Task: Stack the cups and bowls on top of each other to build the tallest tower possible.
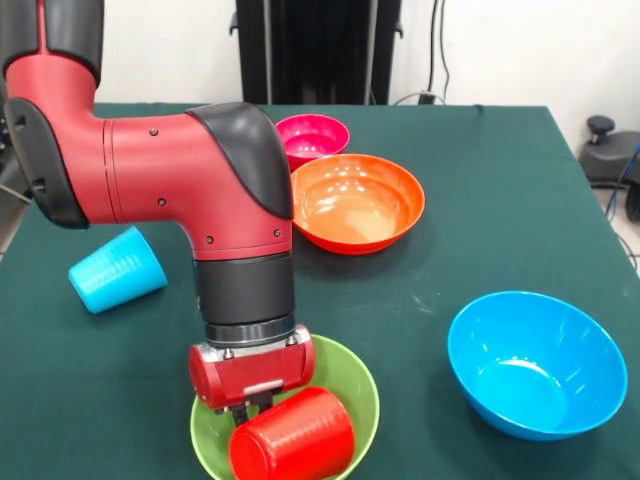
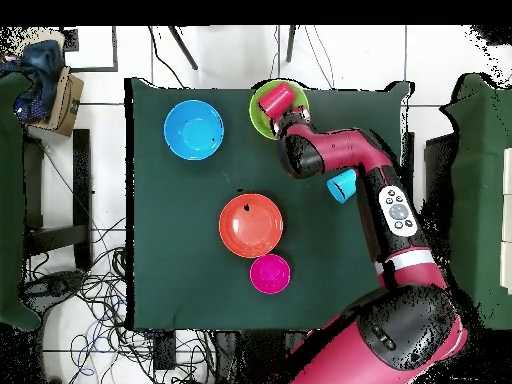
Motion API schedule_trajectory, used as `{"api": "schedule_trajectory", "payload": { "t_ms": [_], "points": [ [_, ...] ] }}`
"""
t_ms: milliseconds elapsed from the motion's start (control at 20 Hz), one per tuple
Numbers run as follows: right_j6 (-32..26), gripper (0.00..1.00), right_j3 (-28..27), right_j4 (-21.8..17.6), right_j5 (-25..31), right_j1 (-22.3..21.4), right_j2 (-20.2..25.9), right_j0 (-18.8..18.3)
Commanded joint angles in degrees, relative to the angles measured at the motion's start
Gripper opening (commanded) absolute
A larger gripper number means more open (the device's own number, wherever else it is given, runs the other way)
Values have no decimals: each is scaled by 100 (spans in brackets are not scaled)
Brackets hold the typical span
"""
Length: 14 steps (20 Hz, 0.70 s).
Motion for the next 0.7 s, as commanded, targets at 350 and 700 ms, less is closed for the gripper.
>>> {"api": "schedule_trajectory", "payload": {
  "t_ms": [350, 700],
  "points": [
    [-1476, 0, 4, -152, 509, 522, -736, -386],
    [-1993, 0, 547, -46, 275, 494, -233, -864]
  ]
}}
